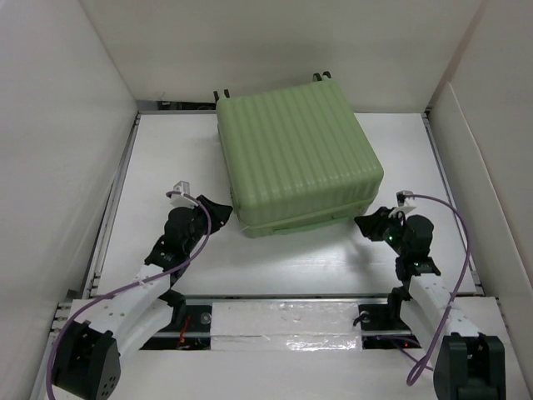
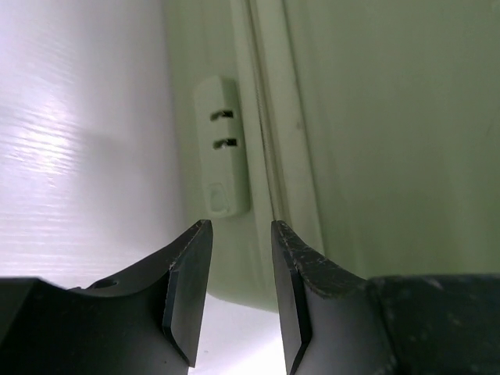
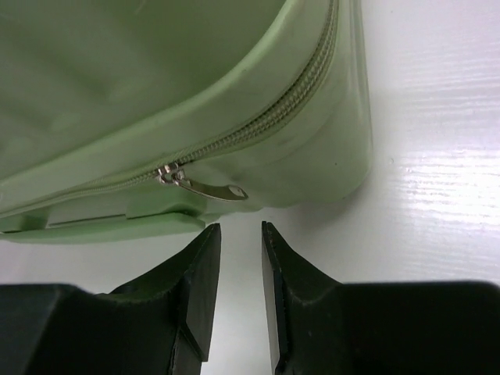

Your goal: Pack the luggage

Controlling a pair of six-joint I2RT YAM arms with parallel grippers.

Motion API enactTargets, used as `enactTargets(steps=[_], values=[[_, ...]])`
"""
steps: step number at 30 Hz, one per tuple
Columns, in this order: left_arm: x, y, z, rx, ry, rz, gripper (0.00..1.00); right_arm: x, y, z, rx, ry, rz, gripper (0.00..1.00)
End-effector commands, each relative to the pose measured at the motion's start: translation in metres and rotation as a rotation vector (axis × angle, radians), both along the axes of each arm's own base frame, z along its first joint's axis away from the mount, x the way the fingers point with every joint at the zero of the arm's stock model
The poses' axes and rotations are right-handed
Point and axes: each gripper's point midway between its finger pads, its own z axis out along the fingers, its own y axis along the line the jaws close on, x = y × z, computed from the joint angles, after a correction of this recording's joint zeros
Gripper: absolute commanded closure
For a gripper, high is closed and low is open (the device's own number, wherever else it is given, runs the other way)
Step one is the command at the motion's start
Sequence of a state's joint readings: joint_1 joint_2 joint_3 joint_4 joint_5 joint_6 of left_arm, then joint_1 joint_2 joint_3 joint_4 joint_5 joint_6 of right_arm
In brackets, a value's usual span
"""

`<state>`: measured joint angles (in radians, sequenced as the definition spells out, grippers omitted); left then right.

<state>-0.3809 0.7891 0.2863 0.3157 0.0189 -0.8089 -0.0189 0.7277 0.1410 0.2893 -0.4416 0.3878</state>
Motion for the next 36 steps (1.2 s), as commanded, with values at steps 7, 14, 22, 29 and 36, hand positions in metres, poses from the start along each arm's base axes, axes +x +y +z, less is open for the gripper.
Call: enactTargets(steps=[7, 14, 22, 29, 36], values=[[0.002, -0.018, 0.015, -0.047, -0.081, -0.102, 0.66, 0.023, 0.015, 0.057, -0.047, -0.225, 0.047, 0.65], [0.001, -0.029, 0.014, -0.043, -0.075, -0.127, 0.66, 0.034, 0.023, 0.072, -0.094, -0.257, 0.009, 0.65], [0.001, -0.034, 0.013, -0.063, -0.077, -0.151, 0.67, 0.043, 0.011, 0.062, -0.079, -0.204, -0.087, 0.84], [0.001, -0.041, 0.019, -0.102, -0.096, -0.175, 0.68, 0.038, 0.01, 0.059, -0.08, -0.204, -0.109, 1.0], [0.008, -0.073, 0.03, -0.151, -0.127, -0.242, 0.7, -0.01, 0.091, 0.058, -0.03, -0.151, 0.151, 1.0]])
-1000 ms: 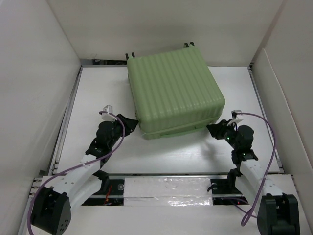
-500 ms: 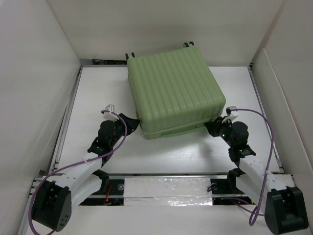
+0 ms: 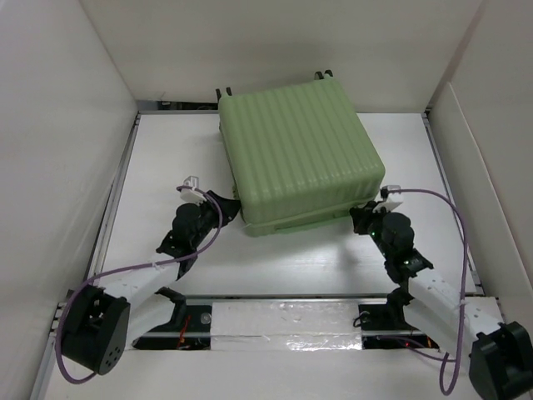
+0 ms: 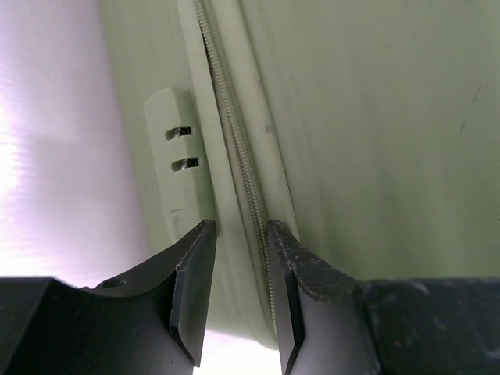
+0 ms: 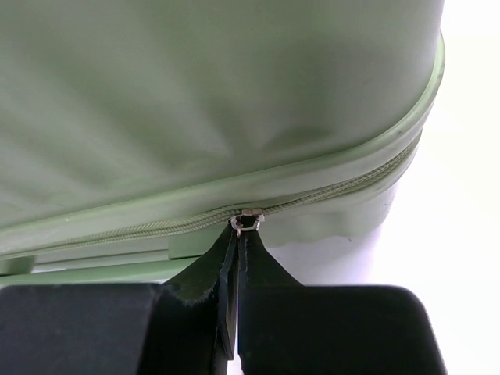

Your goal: Pack the luggage

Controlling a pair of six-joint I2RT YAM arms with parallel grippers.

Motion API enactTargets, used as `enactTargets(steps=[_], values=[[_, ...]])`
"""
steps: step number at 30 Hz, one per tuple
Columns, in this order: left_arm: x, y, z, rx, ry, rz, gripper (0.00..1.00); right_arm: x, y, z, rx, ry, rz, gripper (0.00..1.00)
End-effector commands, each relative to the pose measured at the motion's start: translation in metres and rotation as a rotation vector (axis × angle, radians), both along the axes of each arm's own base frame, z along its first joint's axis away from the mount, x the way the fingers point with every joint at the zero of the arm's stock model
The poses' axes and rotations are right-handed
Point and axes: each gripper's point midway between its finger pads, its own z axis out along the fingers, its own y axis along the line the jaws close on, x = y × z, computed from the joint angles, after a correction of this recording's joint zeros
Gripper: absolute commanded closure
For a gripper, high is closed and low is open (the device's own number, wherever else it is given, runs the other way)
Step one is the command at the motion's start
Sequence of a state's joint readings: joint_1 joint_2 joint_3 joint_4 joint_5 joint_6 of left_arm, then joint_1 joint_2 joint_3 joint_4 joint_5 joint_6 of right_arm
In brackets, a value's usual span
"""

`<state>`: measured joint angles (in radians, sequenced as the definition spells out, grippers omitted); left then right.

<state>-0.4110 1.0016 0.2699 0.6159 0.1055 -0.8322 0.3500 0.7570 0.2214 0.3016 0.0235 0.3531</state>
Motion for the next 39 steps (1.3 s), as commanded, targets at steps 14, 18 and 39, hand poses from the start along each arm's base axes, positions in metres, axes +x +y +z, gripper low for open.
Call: enactTargets(steps=[14, 18, 39], values=[[0.0, -0.05, 0.036, -0.047, -0.099, -0.094, 0.71, -0.053, 0.059, 0.057, -0.154, 0.063, 0.085, 1.0], [-0.002, -0.041, 0.024, 0.003, -0.077, -0.07, 0.71, -0.041, 0.027, 0.047, -0.177, 0.151, -0.054, 1.0], [-0.035, -0.087, 0.01, -0.085, -0.048, -0.184, 0.74, -0.096, 0.147, 0.075, 0.269, 0.038, 0.417, 1.0]])
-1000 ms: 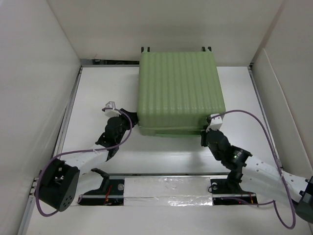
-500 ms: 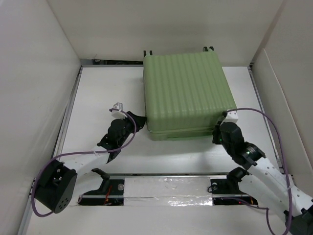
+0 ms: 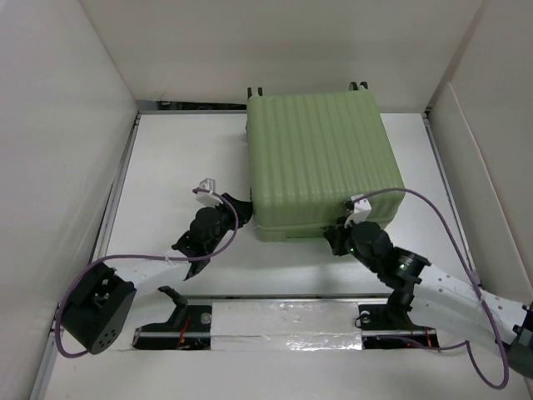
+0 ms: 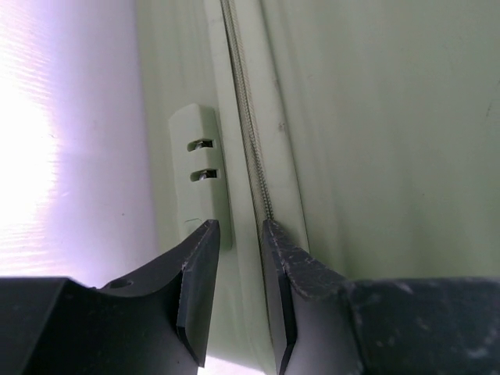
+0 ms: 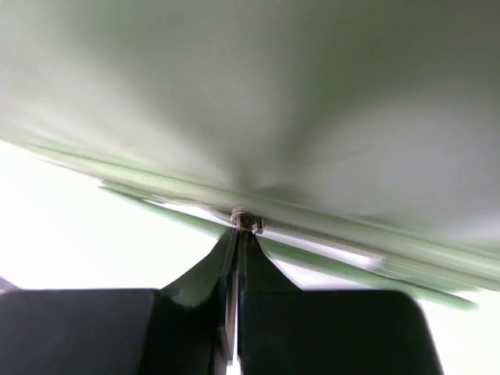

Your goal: Pack the luggage

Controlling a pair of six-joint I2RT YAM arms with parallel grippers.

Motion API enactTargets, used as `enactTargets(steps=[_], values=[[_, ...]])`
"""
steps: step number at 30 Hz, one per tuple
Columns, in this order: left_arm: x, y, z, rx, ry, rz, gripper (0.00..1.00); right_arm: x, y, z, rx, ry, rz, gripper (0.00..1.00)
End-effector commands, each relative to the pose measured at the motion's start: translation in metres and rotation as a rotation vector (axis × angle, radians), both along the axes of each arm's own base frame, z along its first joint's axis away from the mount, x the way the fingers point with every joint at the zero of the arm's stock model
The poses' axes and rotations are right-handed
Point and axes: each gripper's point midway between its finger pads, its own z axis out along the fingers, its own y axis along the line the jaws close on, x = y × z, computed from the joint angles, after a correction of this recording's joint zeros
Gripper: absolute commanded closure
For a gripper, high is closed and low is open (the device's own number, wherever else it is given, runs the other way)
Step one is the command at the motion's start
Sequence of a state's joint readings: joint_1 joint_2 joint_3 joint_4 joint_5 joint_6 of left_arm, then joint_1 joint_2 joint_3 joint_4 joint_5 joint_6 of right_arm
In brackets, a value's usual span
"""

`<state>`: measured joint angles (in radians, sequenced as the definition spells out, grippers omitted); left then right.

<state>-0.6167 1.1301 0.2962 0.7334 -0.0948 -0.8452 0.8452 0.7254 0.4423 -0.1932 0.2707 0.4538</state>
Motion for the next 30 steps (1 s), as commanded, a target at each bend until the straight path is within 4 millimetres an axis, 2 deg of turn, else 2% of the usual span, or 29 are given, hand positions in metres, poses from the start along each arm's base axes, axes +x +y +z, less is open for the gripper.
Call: enactTargets(steps=[1, 3, 4, 5, 6, 7, 8, 10, 13, 14, 15, 16, 17, 18, 20, 21, 22, 23, 24, 25, 26, 27, 28, 29, 30], values=[[-0.034, -0.051, 0.013, -0.111, -0.009, -0.18, 0.74, -0.03, 0.09, 0.063, 0.407, -0.076, 0.203, 1.0], [-0.034, -0.062, 0.017, -0.126, -0.015, -0.202, 0.74, -0.036, 0.116, 0.078, 0.396, -0.105, 0.263, 1.0], [-0.035, -0.067, 0.019, -0.133, -0.015, -0.213, 0.74, -0.037, 0.133, 0.056, 0.312, -0.066, 0.288, 1.0], [-0.038, -0.076, 0.025, -0.145, -0.025, -0.24, 0.73, -0.048, 0.148, 0.05, 0.264, -0.054, 0.338, 1.0], [-0.038, -0.081, 0.025, -0.142, -0.024, -0.252, 0.73, -0.053, 0.163, 0.05, 0.248, -0.062, 0.383, 1.0], [-0.043, -0.089, 0.027, -0.133, -0.033, -0.277, 0.73, -0.055, 0.179, 0.064, 0.263, -0.085, 0.425, 1.0], [-0.041, -0.095, 0.034, -0.136, -0.046, -0.283, 0.73, -0.056, 0.19, 0.054, 0.227, -0.085, 0.444, 1.0], [-0.043, -0.101, 0.037, -0.127, -0.054, -0.298, 0.72, -0.053, 0.193, 0.056, 0.224, -0.099, 0.442, 1.0], [-0.038, -0.093, 0.045, -0.109, -0.083, -0.258, 0.59, -0.036, 0.166, 0.061, 0.213, -0.132, 0.348, 1.0], [-0.023, -0.078, 0.045, -0.082, -0.094, -0.189, 0.43, -0.034, 0.151, 0.046, 0.183, -0.104, 0.328, 1.0], [-0.018, -0.062, 0.042, -0.056, -0.073, -0.143, 0.37, -0.025, 0.133, 0.06, 0.219, -0.128, 0.285, 1.0], [-0.012, -0.048, 0.043, -0.052, -0.071, -0.095, 0.33, -0.023, 0.122, 0.06, 0.229, -0.126, 0.268, 1.0], [-0.007, -0.029, 0.034, -0.041, -0.059, -0.036, 0.27, -0.026, 0.111, 0.05, 0.222, -0.115, 0.269, 1.0], [0.008, -0.001, 0.046, -0.081, -0.08, 0.058, 0.26, -0.027, 0.102, 0.063, 0.262, -0.142, 0.265, 1.0], [0.025, 0.023, 0.061, -0.113, -0.111, 0.147, 0.23, -0.027, 0.092, 0.062, 0.264, -0.141, 0.256, 1.0], [0.044, 0.04, 0.068, -0.12, -0.116, 0.202, 0.22, -0.029, 0.09, 0.058, 0.257, -0.136, 0.261, 1.0], [0.054, 0.039, 0.077, -0.125, -0.124, 0.19, 0.22, -0.03, 0.089, 0.059, 0.256, -0.135, 0.266, 1.0], [0.069, 0.028, 0.118, -0.168, -0.185, 0.137, 0.2, -0.032, 0.087, 0.054, 0.236, -0.122, 0.271, 1.0], [0.086, 0.023, 0.113, -0.148, -0.156, 0.132, 0.19, -0.032, 0.088, 0.053, 0.231, -0.118, 0.274, 1.0], [0.101, 0.024, 0.12, -0.146, -0.162, 0.14, 0.19, -0.034, 0.089, 0.053, 0.229, -0.112, 0.284, 1.0], [0.117, 0.015, 0.159, -0.178, -0.227, 0.106, 0.18, -0.035, 0.088, 0.049, 0.219, -0.1, 0.288, 1.0], [0.14, 0.009, 0.141, -0.154, -0.176, 0.101, 0.17, -0.035, 0.088, 0.049, 0.218, -0.099, 0.288, 1.0], [0.157, 0.009, 0.139, -0.142, -0.158, 0.102, 0.15, -0.036, 0.088, 0.048, 0.217, -0.098, 0.291, 1.0], [0.174, -0.003, 0.178, -0.169, -0.215, 0.047, 0.14, -0.037, 0.089, 0.048, 0.223, -0.099, 0.297, 1.0], [0.196, -0.012, 0.146, -0.145, -0.134, 0.023, 0.14, -0.037, 0.089, 0.049, 0.226, -0.101, 0.298, 1.0]])
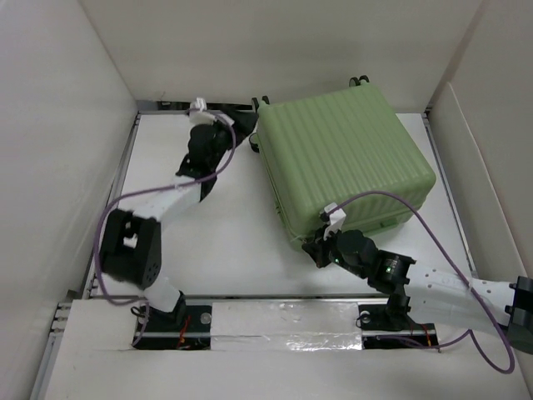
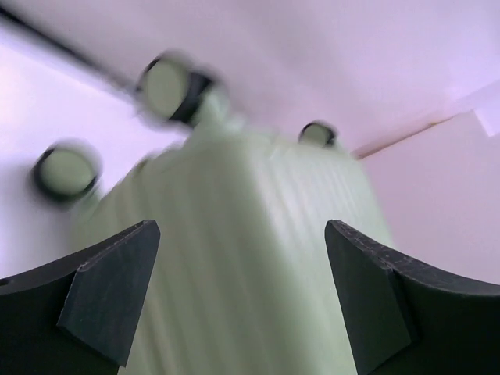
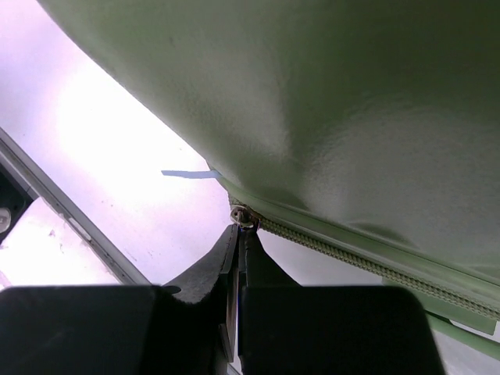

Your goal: Pack the luggage

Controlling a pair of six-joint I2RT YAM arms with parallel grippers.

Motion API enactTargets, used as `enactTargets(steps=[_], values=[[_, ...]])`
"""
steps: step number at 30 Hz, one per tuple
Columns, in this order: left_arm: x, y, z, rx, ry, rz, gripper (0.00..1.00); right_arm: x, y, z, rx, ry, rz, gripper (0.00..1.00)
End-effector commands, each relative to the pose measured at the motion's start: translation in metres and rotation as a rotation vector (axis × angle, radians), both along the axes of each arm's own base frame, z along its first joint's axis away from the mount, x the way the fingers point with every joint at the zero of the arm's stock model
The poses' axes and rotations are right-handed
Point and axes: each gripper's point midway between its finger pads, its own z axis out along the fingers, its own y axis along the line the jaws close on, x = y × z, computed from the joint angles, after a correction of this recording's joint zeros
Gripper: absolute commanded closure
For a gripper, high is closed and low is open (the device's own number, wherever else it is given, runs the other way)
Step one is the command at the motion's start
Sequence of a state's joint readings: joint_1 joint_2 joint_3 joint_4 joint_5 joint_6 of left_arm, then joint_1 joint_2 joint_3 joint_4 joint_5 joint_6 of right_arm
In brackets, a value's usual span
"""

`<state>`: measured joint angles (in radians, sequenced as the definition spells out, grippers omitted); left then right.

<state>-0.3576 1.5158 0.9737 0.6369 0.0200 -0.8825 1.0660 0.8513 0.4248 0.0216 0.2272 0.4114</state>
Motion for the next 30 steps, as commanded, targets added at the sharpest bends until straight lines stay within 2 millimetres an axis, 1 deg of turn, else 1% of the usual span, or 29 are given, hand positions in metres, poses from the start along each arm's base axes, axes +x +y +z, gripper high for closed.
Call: enactTargets(steps=[1, 2, 3, 4, 5, 6, 7, 8, 9, 10, 11, 13, 14, 15, 16, 17, 18, 19, 20, 21, 22, 23, 24, 25, 26, 27, 28, 29, 30], values=[[0.037, -0.033, 0.005, 0.0, 0.014, -0.164, 0.13, 0.0, 0.02, 0.045, 0.19, -0.023, 0.028, 1.0], [0.052, -0.037, 0.031, -0.021, -0.034, -0.188, 0.11, 0.0, 0.021, 0.047, 0.198, -0.026, 0.034, 1.0], [0.068, -0.042, 0.001, -0.008, 0.039, -0.184, 0.11, 0.0, 0.022, 0.045, 0.195, -0.023, 0.037, 1.0], [0.079, -0.039, -0.003, -0.005, 0.05, -0.165, 0.1, -0.001, 0.023, 0.044, 0.192, -0.021, 0.041, 1.0], [0.093, -0.041, 0.015, -0.01, 0.017, -0.157, 0.1, -0.001, 0.024, 0.046, 0.193, -0.021, 0.047, 1.0], [0.106, -0.04, -0.014, -0.004, 0.088, -0.151, 0.1, -0.001, 0.025, 0.045, 0.19, -0.02, 0.049, 1.0], [0.114, -0.038, -0.021, -0.01, 0.106, -0.153, 0.09, -0.001, 0.025, 0.046, 0.19, -0.021, 0.052, 1.0], [0.12, -0.043, -0.012, -0.025, 0.093, -0.174, 0.09, -0.002, 0.026, 0.046, 0.189, -0.02, 0.057, 1.0], [0.128, -0.038, -0.03, -0.031, 0.142, -0.157, 0.1, -0.002, 0.026, 0.048, 0.192, -0.021, 0.058, 1.0], [0.135, -0.033, -0.031, -0.026, 0.144, -0.119, 0.09, -0.003, 0.026, 0.049, 0.194, -0.023, 0.063, 1.0], [0.137, -0.031, -0.034, -0.024, 0.147, -0.104, 0.1, -0.003, 0.026, 0.048, 0.191, -0.021, 0.065, 1.0], [0.143, -0.032, -0.038, -0.025, 0.146, -0.1, 0.09, -0.004, 0.026, 0.049, 0.193, -0.019, 0.067, 1.0], [0.148, -0.035, -0.025, -0.033, 0.124, -0.112, 0.09, -0.004, 0.026, 0.048, 0.191, -0.016, 0.07, 1.0], [0.153, -0.038, -0.039, -0.032, 0.154, -0.118, 0.09, -0.004, 0.026, 0.047, 0.191, -0.013, 0.069, 1.0], [0.157, -0.041, -0.038, -0.045, 0.152, -0.123, 0.09, -0.005, 0.026, 0.045, 0.187, -0.009, 0.073, 1.0], [0.162, -0.044, -0.026, -0.061, 0.125, -0.131, 0.09, -0.005, 0.026, 0.044, 0.183, -0.006, 0.071, 1.0], [0.168, -0.047, -0.041, -0.066, 0.148, -0.136, 0.09, -0.006, 0.025, 0.043, 0.185, 0.001, 0.07, 1.0], [0.172, -0.049, -0.042, -0.073, 0.148, -0.14, 0.1, -0.006, 0.025, 0.042, 0.182, 0.002, 0.069, 1.0], [0.176, -0.052, -0.035, -0.099, 0.137, -0.15, 0.12, -0.006, 0.023, 0.043, 0.183, 0.003, 0.063, 1.0], [0.181, -0.054, -0.046, -0.109, 0.153, -0.149, 0.13, -0.006, 0.023, 0.042, 0.187, 0.007, 0.06, 1.0], [0.183, -0.055, -0.047, -0.126, 0.147, -0.15, 0.15, -0.006, 0.022, 0.043, 0.194, 0.006, 0.056, 1.0], [0.182, -0.056, -0.056, -0.158, 0.168, -0.146, 0.23, -0.006, 0.021, 0.043, 0.198, 0.004, 0.048, 1.0], [0.183, -0.056, -0.046, -0.187, 0.124, -0.147, 0.29, -0.006, 0.02, 0.046, 0.209, -0.002, 0.045, 1.0], [0.182, -0.054, -0.045, -0.205, 0.112, -0.138, 0.36, -0.005, 0.019, 0.048, 0.213, -0.007, 0.04, 1.0], [0.181, -0.051, -0.054, -0.216, 0.124, -0.115, 0.64, -0.003, 0.017, 0.049, 0.216, -0.011, 0.028, 1.0], [0.179, -0.049, -0.037, -0.245, 0.079, -0.111, 0.75, -0.002, 0.016, 0.052, 0.222, -0.021, 0.017, 1.0], [0.177, -0.047, -0.033, -0.251, 0.06, -0.104, 0.81, -0.001, 0.015, 0.053, 0.224, -0.025, 0.01, 1.0], [0.177, -0.036, -0.041, -0.251, 0.066, -0.077, 0.9, 0.002, 0.012, 0.053, 0.22, -0.031, -0.009, 1.0], [0.171, -0.033, -0.02, -0.263, 0.014, -0.076, 0.97, 0.003, 0.011, 0.056, 0.22, -0.038, -0.016, 1.0]])
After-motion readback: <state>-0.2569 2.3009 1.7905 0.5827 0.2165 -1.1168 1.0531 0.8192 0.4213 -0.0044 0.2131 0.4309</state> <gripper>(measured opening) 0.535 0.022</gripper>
